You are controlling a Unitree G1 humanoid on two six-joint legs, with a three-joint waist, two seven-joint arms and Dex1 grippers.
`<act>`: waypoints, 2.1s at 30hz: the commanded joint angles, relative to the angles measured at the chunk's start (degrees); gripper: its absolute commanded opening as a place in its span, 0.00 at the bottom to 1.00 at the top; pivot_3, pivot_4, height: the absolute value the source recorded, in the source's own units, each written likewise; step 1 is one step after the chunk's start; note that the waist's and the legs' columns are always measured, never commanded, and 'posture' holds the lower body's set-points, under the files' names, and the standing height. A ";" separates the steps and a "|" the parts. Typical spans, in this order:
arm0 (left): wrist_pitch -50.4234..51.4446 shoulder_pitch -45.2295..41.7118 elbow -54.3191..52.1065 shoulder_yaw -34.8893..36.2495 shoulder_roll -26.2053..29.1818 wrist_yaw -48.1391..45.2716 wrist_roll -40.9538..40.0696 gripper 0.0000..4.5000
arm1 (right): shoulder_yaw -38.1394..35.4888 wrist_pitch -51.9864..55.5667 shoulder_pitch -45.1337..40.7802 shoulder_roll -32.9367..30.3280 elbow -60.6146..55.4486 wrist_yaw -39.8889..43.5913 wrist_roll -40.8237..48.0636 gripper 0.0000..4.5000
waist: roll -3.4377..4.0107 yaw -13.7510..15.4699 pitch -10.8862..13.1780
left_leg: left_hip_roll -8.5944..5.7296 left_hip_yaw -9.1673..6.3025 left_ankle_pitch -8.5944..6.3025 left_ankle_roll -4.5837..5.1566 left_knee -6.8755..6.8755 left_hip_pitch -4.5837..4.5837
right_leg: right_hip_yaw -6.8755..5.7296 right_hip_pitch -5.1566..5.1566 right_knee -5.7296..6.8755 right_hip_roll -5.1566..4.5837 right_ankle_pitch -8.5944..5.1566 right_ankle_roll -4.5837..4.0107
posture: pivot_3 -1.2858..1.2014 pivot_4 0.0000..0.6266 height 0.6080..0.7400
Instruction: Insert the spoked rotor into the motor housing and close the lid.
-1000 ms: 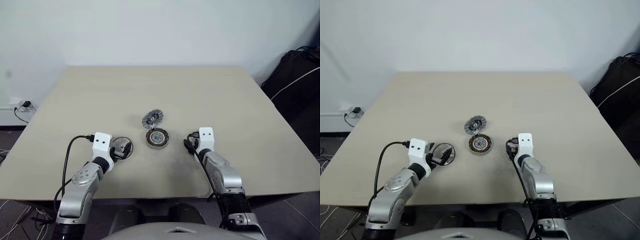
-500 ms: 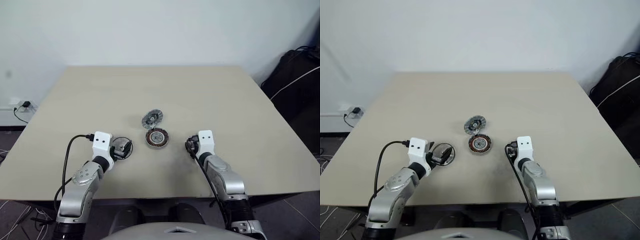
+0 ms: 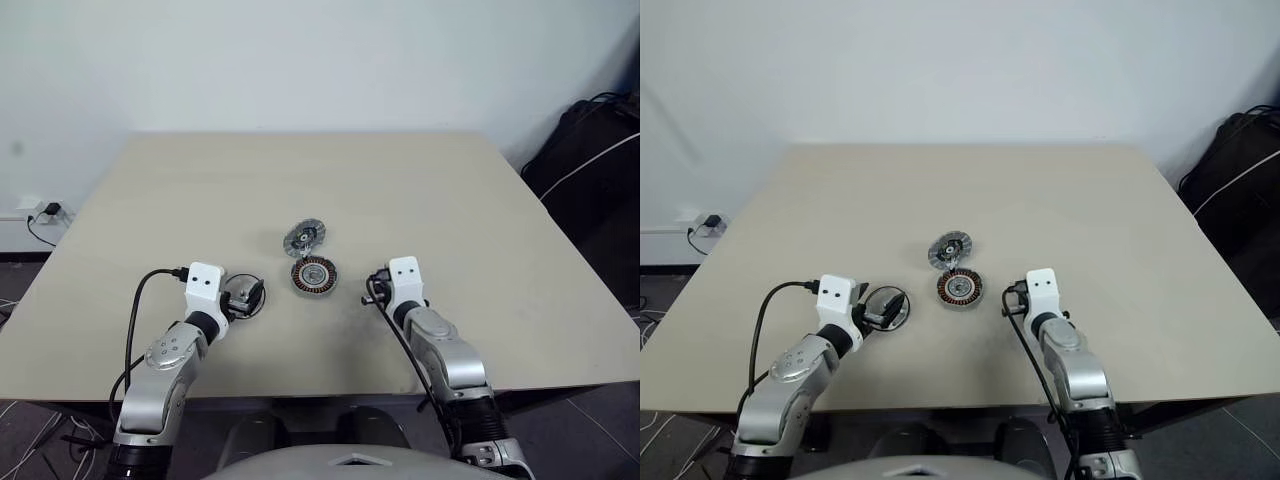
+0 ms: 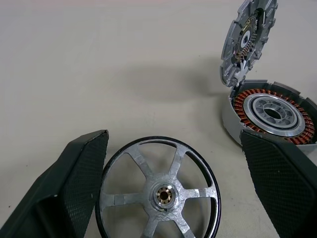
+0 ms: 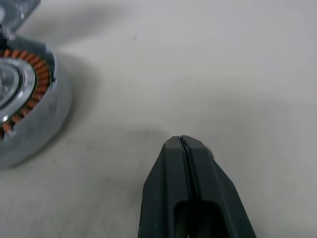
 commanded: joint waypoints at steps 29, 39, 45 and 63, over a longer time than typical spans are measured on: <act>-1.60 -0.28 -0.30 0.78 -0.53 0.07 -0.23 1.00 | -0.77 -4.30 -2.33 0.09 4.08 1.91 -0.26 0.98 | -0.02 -0.06 -0.02 | 0.00 0.02 0.02 -0.01 0.02 0.00 | 0.03 0.17 0.04 0.04 0.03 0.04 | 0.52 0.00 1.00; -1.66 -0.47 -0.24 0.72 -0.61 -0.06 -0.34 1.00 | -0.58 -3.94 -1.70 0.30 5.33 1.28 -0.89 0.99 | -0.03 -0.07 -0.02 | 0.00 0.02 0.03 -0.02 0.02 0.00 | 0.03 0.18 0.05 0.04 0.03 0.04 | 0.52 0.00 1.00; -1.69 -0.90 -0.09 0.79 -0.48 -0.17 -0.35 1.00 | -0.66 -3.73 -1.20 0.65 6.83 1.11 -0.57 0.79 | -0.16 -0.10 -0.15 | 0.00 0.02 0.03 -0.03 0.03 0.04 | 0.03 0.19 0.06 0.05 0.03 0.04 | 0.52 0.00 1.00; -1.49 -0.85 -0.27 1.26 -0.43 -0.13 -0.31 1.00 | 1.91 -0.86 -0.74 -0.24 -6.39 4.12 0.75 0.16 | -0.19 -0.32 -0.26 | 0.01 0.02 0.05 -0.06 0.03 0.03 | 0.06 0.15 0.10 0.04 0.02 0.02 | 0.52 0.00 1.00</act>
